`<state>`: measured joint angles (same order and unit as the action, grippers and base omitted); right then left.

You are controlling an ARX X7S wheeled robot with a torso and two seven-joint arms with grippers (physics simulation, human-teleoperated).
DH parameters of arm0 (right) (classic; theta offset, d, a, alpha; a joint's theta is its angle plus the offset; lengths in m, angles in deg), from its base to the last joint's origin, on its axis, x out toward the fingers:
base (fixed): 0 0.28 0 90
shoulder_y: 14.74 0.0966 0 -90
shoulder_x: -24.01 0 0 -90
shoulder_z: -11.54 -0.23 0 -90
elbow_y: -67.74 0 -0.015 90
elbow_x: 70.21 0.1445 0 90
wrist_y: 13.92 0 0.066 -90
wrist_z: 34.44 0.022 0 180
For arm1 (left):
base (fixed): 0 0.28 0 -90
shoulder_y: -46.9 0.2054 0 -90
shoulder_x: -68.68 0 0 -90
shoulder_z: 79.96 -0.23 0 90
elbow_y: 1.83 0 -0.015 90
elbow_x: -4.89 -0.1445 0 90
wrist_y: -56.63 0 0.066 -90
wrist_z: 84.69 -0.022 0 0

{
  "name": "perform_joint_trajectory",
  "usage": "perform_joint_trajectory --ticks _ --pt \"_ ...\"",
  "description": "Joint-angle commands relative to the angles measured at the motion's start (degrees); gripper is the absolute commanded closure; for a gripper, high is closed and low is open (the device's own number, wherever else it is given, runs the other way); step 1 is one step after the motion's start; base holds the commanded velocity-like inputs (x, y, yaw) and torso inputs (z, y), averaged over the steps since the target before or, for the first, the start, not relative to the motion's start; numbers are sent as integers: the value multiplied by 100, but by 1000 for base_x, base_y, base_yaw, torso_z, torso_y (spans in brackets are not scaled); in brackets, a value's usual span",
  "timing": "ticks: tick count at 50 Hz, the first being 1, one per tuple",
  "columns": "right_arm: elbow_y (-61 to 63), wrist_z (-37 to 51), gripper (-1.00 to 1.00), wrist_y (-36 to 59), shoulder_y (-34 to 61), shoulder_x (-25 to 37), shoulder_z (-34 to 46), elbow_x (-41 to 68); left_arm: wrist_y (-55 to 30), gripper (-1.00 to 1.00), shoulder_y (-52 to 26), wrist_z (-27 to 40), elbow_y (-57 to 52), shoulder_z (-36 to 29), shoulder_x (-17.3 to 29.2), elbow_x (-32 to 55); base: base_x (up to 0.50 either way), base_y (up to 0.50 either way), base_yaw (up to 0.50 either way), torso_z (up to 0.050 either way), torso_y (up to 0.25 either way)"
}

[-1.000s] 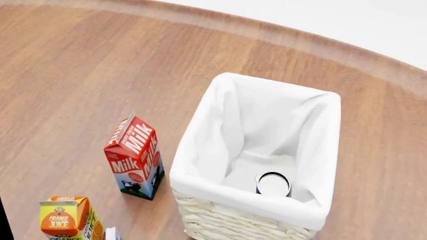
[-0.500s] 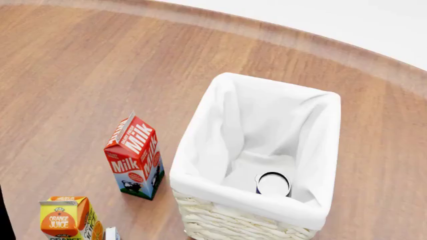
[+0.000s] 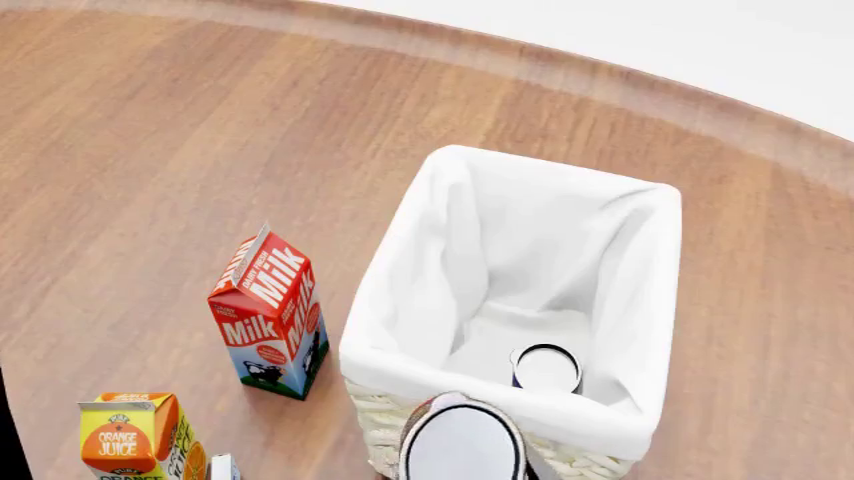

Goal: Pick up the alphabet soup and the tomato sauce, and put them in the basket.

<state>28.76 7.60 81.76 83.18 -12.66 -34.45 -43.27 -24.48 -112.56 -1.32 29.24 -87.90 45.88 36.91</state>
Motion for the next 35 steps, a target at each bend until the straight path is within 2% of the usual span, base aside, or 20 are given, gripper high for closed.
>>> perform_joint_trajectory --ticks 1,15,35 --pt "175 437 100 7 57 238 -448 267 2 -100 0 22 0 -26 2 -31 0 0 0 0 0" --pt "671 706 100 823 761 381 -678 947 5 -100 -23 10 0 -25 14 3 0 0 0 0 0" --pt "336 558 100 1723 2103 307 -929 2134 -10 -100 -46 19 4 -28 -15 30 0 0 0 1 0"
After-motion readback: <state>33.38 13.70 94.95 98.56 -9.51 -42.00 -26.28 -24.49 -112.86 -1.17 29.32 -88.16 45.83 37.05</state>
